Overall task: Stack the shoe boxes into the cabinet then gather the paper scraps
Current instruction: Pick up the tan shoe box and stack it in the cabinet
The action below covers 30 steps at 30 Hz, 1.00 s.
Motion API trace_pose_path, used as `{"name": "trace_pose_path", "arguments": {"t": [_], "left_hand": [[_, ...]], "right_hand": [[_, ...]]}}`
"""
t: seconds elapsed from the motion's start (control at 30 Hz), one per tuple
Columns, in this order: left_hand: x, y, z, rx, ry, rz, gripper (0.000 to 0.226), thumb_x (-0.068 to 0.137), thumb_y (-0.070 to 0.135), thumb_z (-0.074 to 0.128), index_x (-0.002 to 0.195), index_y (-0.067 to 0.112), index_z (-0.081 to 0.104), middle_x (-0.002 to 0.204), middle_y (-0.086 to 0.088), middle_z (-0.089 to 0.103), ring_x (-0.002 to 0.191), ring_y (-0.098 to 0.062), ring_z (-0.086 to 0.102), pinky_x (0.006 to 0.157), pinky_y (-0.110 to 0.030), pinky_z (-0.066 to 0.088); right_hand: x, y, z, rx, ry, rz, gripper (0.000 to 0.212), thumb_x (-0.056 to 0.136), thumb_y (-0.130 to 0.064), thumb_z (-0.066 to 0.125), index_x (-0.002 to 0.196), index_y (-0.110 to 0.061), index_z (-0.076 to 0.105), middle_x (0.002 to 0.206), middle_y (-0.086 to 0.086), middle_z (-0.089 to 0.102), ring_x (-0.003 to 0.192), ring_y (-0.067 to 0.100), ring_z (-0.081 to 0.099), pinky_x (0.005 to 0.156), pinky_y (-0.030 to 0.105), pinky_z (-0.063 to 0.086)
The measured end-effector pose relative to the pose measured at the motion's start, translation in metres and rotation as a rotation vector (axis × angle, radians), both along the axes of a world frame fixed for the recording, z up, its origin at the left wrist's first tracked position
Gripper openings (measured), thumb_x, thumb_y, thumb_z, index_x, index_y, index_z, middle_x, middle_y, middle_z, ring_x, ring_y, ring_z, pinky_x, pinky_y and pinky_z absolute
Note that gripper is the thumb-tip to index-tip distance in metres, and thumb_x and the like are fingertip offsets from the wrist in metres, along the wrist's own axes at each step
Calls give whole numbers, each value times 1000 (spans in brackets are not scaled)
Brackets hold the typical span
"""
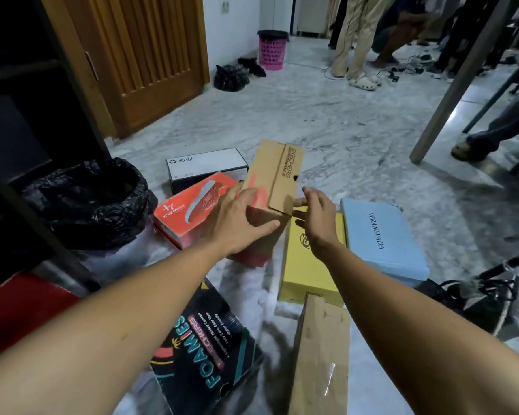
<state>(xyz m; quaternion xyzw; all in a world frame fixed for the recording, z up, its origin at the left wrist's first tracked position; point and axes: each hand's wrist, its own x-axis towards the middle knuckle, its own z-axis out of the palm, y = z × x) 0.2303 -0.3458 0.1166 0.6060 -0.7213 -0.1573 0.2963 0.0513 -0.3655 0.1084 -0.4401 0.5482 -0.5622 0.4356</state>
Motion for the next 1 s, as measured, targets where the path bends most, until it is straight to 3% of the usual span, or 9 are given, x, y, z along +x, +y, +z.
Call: {"name": "trace_pose_path", "arguments": {"t": [0.17, 0.23, 0.37, 0.43, 0.53, 0.63, 0.73, 0.87, 1.0], "left_hand": [[46, 5, 4, 53, 5, 125, 87, 61, 85, 60, 130, 33, 53, 140, 5, 52, 128, -22, 49, 104, -41, 42], [57, 6, 1, 100, -71, 174, 87, 57, 90, 53, 125, 35, 54, 135, 6, 54, 125, -24, 49, 103, -47, 41], [61, 5, 1, 126, -282, 223, 93, 59, 95, 45, 124, 28, 51, 133, 4, 53, 124, -25, 45, 103, -48, 34], [58, 6, -1, 158, -282, 187, 95, 65, 90, 49, 135, 27, 44, 141, 1, 48, 129, -27, 42, 104, -49, 35], [56, 10, -1, 179, -252, 98, 96, 77, 76, 55, 154, 40, 11, 159, 0, 25, 141, -35, 27, 107, -57, 35], [56, 11, -3, 263, -325, 37, 88, 83, 74, 50, 154, 48, 5, 164, 5, 7, 148, -36, 10, 108, -60, 29], [56, 12, -11, 342, -348, 54, 89, 81, 81, 46, 151, 55, -2, 165, 8, -5, 150, -41, -2, 110, -66, 23], [54, 12, -16, 297, -356, 103, 80, 86, 74, 42, 151, 55, -2, 164, 8, -1, 146, -41, 9, 108, -63, 29], [56, 9, -22, 241, -218, 197, 71, 89, 66, 43, 150, 57, 8, 160, 14, 10, 139, -38, 23, 107, -59, 29]], "right_hand": [[52, -7, 11, -82, 137, 101, 20, 99, -37, 43, 92, -37, 62, 100, 0, 72, 94, 19, 71, 80, 37, 53], [64, -7, 1, -57, 167, 140, 22, 90, -44, 44, 94, -37, 64, 98, -2, 72, 97, 20, 70, 84, 41, 53], [72, 0, -20, 11, 154, 181, 19, 90, -33, 45, 86, -31, 64, 86, -2, 70, 92, 24, 69, 77, 38, 49], [71, 3, -25, 43, 155, 194, 18, 93, -33, 46, 87, -29, 63, 87, 0, 70, 92, 24, 69, 75, 36, 47], [67, 7, -39, 81, 197, 239, 19, 100, -31, 48, 88, -27, 63, 88, 3, 70, 89, 25, 69, 69, 31, 45], [63, 14, -60, 127, 247, 294, 19, 100, -30, 51, 102, -21, 67, 91, 2, 71, 83, 19, 66, 72, 32, 50], [59, 14, -76, 189, 308, 370, 38, 95, -39, 53, 121, -16, 66, 111, 3, 71, 102, 20, 67, 96, 41, 54], [58, 24, -77, 329, 326, 487, 61, 96, -51, 52, 148, -21, 43, 141, 4, 55, 122, 24, 58, 101, 38, 49], [57, 28, -82, 408, 367, 541, 83, 92, -67, 48, 158, -24, 21, 158, 3, 32, 141, 26, 39, 113, 39, 37]]}}
